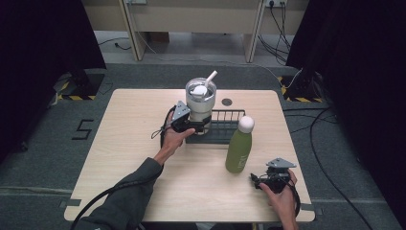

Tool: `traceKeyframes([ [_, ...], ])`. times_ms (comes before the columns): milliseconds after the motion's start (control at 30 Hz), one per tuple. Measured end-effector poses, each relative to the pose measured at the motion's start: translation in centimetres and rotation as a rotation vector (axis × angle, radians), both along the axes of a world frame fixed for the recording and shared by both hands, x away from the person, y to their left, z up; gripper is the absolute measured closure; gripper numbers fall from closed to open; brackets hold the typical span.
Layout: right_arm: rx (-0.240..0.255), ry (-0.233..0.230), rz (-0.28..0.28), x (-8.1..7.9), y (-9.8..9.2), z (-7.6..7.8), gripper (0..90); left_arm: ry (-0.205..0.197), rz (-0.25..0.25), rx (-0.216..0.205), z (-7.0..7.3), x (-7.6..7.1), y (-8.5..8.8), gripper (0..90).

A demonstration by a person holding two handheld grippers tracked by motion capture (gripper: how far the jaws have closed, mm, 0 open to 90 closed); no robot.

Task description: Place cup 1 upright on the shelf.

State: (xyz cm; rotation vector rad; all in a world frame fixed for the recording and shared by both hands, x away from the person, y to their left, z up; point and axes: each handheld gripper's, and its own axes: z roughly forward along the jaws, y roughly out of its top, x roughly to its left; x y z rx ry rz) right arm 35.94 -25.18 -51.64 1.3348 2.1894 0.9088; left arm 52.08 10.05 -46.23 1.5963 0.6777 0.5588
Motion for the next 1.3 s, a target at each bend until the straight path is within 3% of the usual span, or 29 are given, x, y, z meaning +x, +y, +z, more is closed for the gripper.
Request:
traceKeyframes([
  [233, -0.001, -0.001, 0.0, 0.0, 0.0, 0.0, 10.2, 0.006, 0.0, -0.009, -0.2, -0.3, 0.3, 9.1],
  [600, -0.001, -0.001, 0.0, 0.0, 0.0, 0.0, 10.2, 0.018, 0.023, 0.01, 0.0, -1.0, 0.6, 9.2],
  [867, -0.001, -0.001, 0.0, 0.0, 0.0, 0.0, 10.2, 0.011, 0.019, 0.024, 0.0, -1.5, 1.0, 10.7],
  [1300, 0.0, 0.0, 0.0, 0.0, 0.0, 0.0, 10.2, 0.035, -0.004, 0.038, 0.4, -2.6, 2.1, 14.2],
])
